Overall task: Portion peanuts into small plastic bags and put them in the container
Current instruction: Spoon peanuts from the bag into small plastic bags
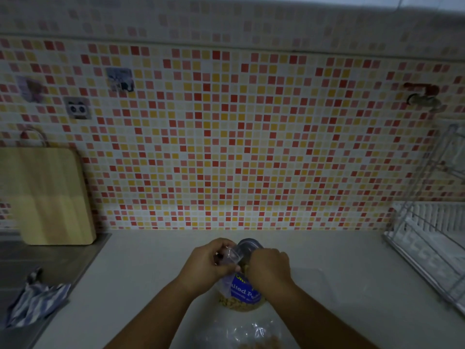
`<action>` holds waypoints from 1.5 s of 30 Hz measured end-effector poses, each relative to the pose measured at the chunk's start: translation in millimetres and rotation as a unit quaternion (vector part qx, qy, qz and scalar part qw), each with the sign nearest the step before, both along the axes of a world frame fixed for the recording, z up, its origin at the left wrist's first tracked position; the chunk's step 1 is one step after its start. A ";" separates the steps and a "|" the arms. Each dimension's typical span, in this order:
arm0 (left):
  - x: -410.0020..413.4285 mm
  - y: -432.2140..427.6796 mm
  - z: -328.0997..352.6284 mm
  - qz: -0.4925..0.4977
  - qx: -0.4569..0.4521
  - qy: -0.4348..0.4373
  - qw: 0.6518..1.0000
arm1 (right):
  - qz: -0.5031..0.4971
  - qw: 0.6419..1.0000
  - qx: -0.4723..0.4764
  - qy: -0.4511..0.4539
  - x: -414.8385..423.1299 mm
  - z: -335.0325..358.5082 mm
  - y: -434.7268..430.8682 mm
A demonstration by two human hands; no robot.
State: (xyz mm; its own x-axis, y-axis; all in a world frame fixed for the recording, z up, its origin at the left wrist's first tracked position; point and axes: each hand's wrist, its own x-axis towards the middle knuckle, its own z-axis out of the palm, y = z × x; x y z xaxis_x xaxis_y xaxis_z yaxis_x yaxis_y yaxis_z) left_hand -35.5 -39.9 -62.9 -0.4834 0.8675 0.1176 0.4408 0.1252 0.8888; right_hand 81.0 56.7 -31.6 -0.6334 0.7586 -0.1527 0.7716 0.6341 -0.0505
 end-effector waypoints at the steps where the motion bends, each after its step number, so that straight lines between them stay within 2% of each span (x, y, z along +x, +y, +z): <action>1: -0.3 0.5 -0.5 0.001 -0.003 0.001 1.000 | -0.020 1.000 -0.005 -0.006 -1.0 1.9 0.5; 8: -0.8 3.2 -2.9 0.003 -0.012 0.003 1.000 | -0.107 0.993 -0.045 0.035 2.1 3.7 8.0; 17: -2.9 -3.3 10.3 0.001 -0.024 -0.034 0.999 | -0.211 0.958 -0.138 0.134 11.0 6.7 34.2; 21: -5.4 -4.6 19.3 0.043 -0.018 -0.017 0.999 | -0.214 0.954 -0.173 0.118 15.3 7.7 45.5; 26: -10.5 -5.6 26.3 0.076 -0.023 0.015 0.997 | -0.221 0.907 -0.239 0.267 36.0 -1.1 54.4; 29: -10.9 -6.4 26.5 0.079 -0.040 0.026 0.996 | -0.225 0.911 -0.250 0.237 41.4 5.0 56.8; 31: -9.7 -6.1 26.2 0.074 -0.054 0.041 0.995 | -0.224 0.935 -0.238 0.137 39.5 15.7 59.0; 33: -7.9 -5.0 26.3 0.065 -0.066 0.062 0.994 | -0.228 0.948 -0.211 0.074 37.3 28.9 60.2; 36: -4.4 -1.9 29.0 0.050 -0.082 0.105 0.990 | -0.180 0.965 -0.188 -0.017 36.9 42.6 65.3; 43: 10.8 12.3 39.1 0.043 -0.111 0.187 0.975 | -0.082 0.989 -0.104 -0.064 31.8 62.3 64.4; 45: 16.0 17.8 39.4 0.041 -0.114 0.193 0.974 | -0.067 0.994 -0.090 -0.012 30.8 61.2 58.5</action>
